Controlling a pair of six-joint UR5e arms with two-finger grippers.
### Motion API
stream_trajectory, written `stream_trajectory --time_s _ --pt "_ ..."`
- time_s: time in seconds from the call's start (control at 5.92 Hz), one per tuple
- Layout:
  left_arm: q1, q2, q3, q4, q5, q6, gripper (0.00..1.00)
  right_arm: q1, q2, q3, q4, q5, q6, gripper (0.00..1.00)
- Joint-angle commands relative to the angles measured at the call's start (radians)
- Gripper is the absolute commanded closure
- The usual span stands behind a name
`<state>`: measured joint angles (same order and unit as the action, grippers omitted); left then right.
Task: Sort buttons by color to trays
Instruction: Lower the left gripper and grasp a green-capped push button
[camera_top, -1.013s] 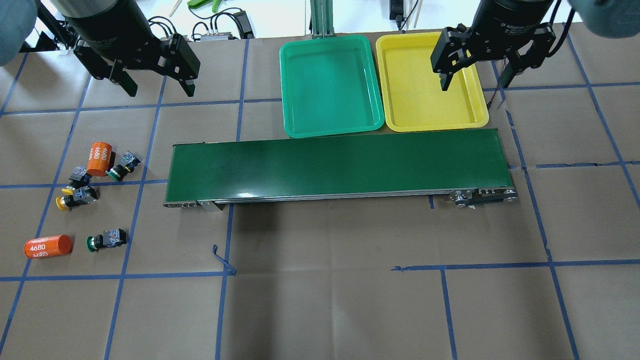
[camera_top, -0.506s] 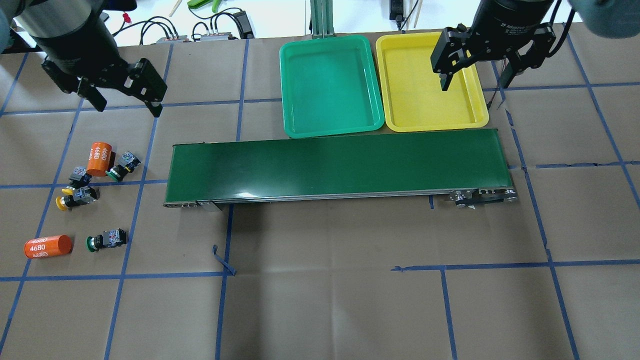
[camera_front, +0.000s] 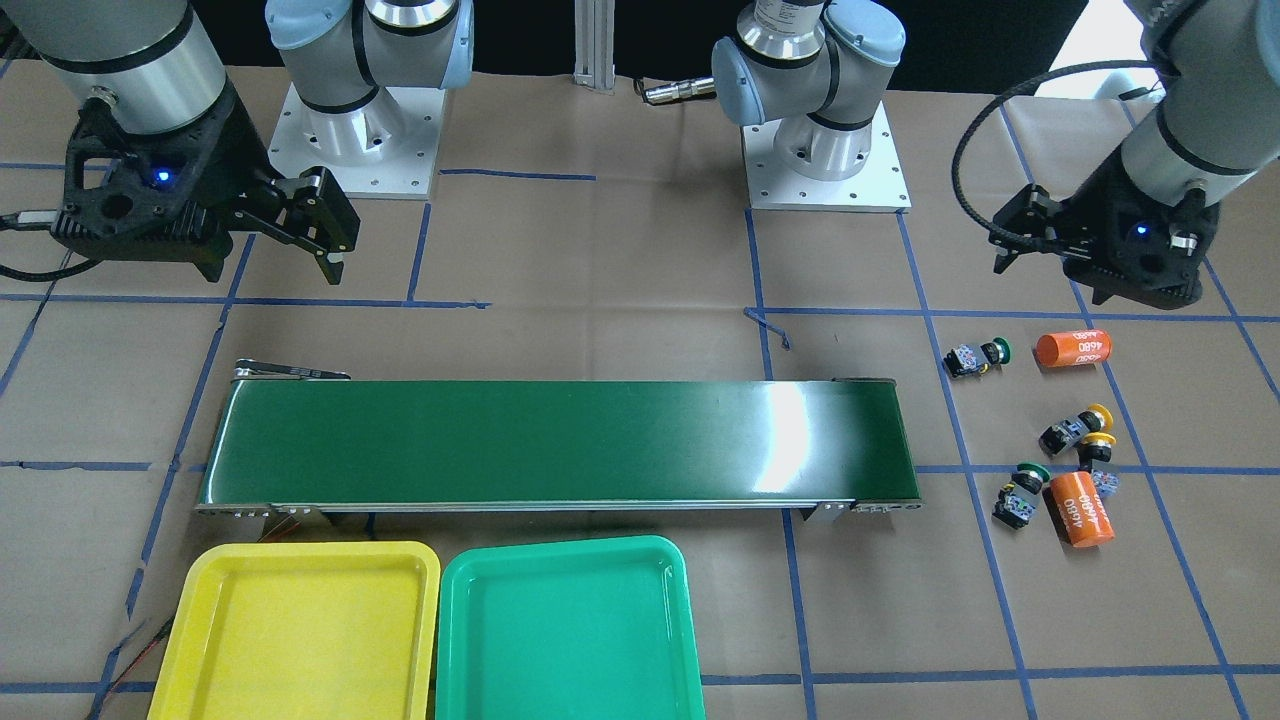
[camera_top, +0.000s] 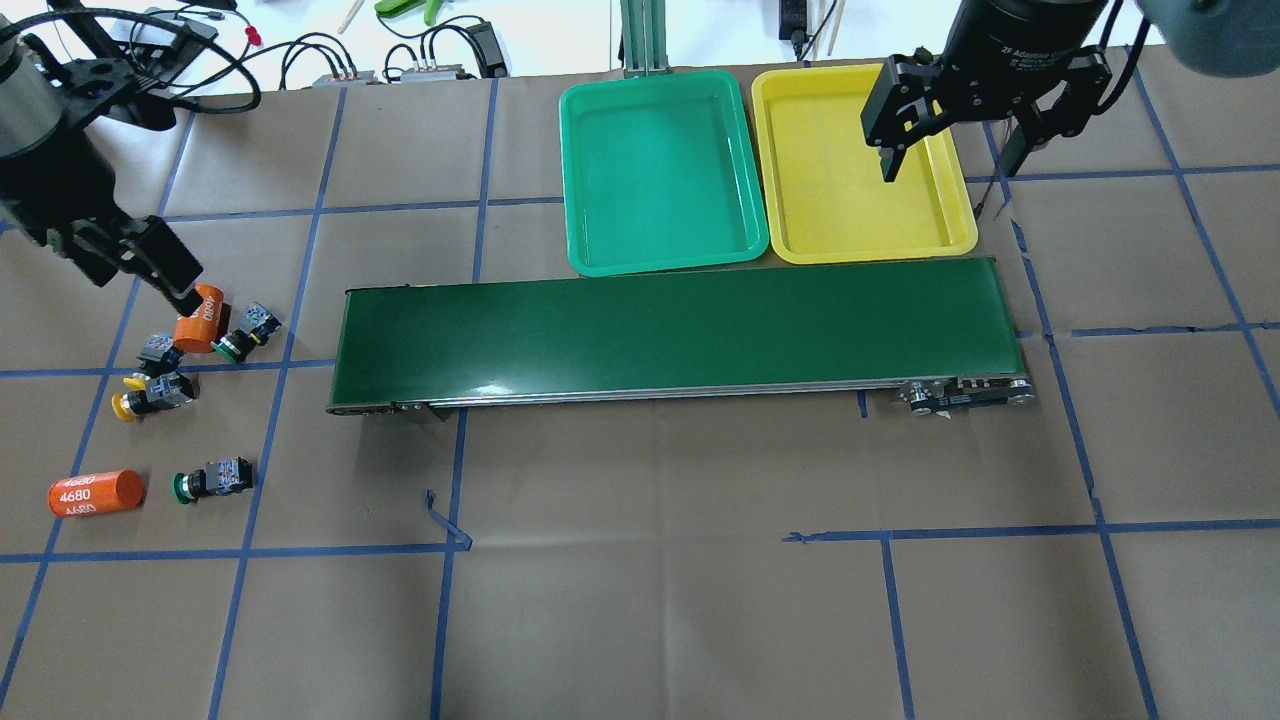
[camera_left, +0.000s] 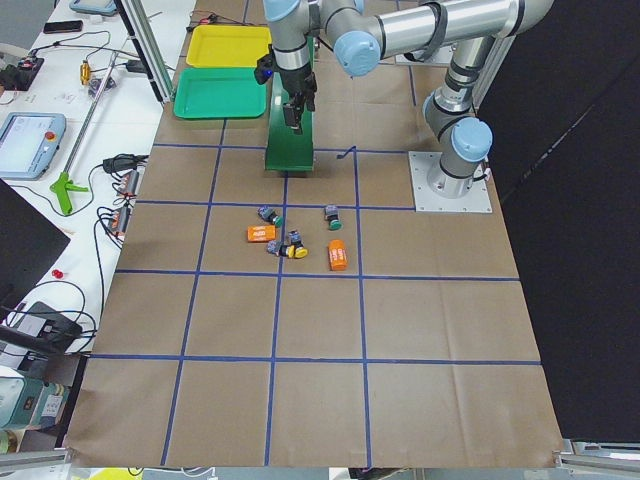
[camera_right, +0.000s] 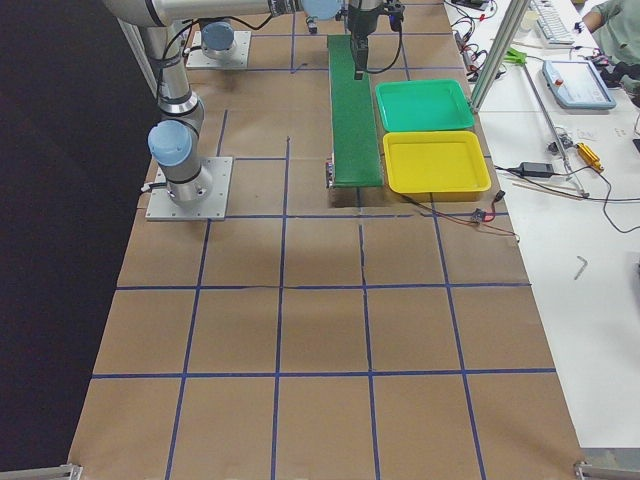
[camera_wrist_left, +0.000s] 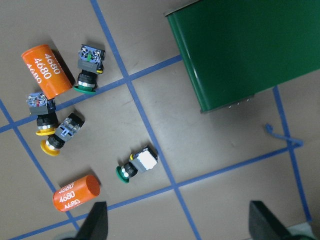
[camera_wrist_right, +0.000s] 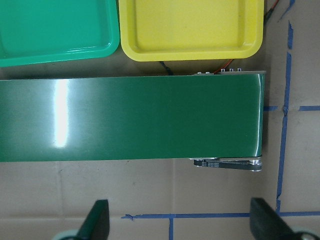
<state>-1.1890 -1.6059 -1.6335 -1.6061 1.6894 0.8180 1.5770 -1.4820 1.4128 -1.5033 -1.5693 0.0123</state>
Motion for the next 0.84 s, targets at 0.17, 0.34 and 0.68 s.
stream_trajectory --time_s 0.17,0.34,0.68 --pt "0.155 -0.026 -0.202 0.258 -0.051 0.517 0.03 0.000 0.002 -0.002 0.000 0.000 0.000 0.00" --pt "0.161 -0.032 -0.314 0.458 -0.089 0.659 0.02 0.000 0.000 0.000 0.000 0.000 0.000 0.00" --pt "0.167 -0.084 -0.397 0.532 -0.094 0.863 0.03 0.000 0.000 0.000 0.000 0.000 0.000 0.00"
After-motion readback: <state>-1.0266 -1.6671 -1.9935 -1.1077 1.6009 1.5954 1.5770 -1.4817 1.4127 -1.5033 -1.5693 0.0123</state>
